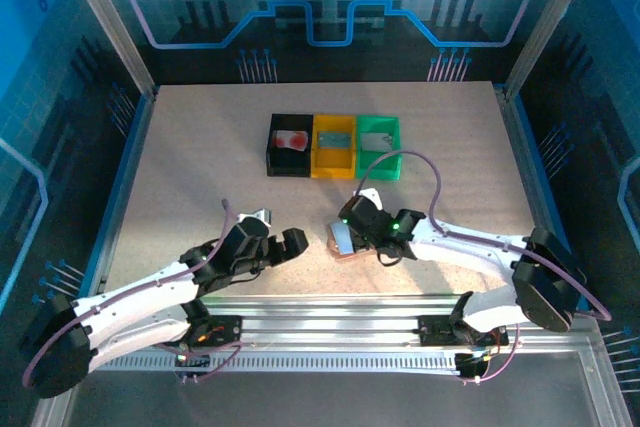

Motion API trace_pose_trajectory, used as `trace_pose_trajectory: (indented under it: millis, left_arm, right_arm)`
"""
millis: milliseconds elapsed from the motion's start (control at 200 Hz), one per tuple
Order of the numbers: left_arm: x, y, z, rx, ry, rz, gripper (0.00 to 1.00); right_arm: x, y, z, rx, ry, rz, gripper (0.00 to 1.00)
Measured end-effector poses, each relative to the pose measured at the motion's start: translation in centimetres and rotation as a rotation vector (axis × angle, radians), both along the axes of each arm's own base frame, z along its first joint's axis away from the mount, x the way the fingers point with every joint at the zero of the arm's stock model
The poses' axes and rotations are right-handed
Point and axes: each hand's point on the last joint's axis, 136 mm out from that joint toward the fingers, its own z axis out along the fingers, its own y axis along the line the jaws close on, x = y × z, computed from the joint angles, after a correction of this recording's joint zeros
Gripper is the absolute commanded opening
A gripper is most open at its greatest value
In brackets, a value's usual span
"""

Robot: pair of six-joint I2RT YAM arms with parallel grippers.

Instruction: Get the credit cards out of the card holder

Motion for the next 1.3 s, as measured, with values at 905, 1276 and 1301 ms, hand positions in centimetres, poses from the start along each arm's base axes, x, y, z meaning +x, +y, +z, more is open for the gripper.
trace_pose_trajectory:
  millis: [905, 1276, 1301]
  left_arm:
    - [-0.5, 0.0, -2.0, 0.022, 0.048, -0.009, 0.99]
    - [-0.5, -0.1, -2.1, 0.022, 0.053, -0.012, 0.99]
    - [-0.5, -0.1, -2.1, 0.022, 0.053, -0.012, 0.99]
  right_arm:
    - [-0.2, 1.7, -1.2, 0.042, 0.089, 0.045, 0.45]
    - [-0.7, 1.3, -3.6, -0.037, 0.152, 0.083, 0.63]
    - [-0.8, 1.2, -3.9, -0.044, 0.158, 0.083, 0.63]
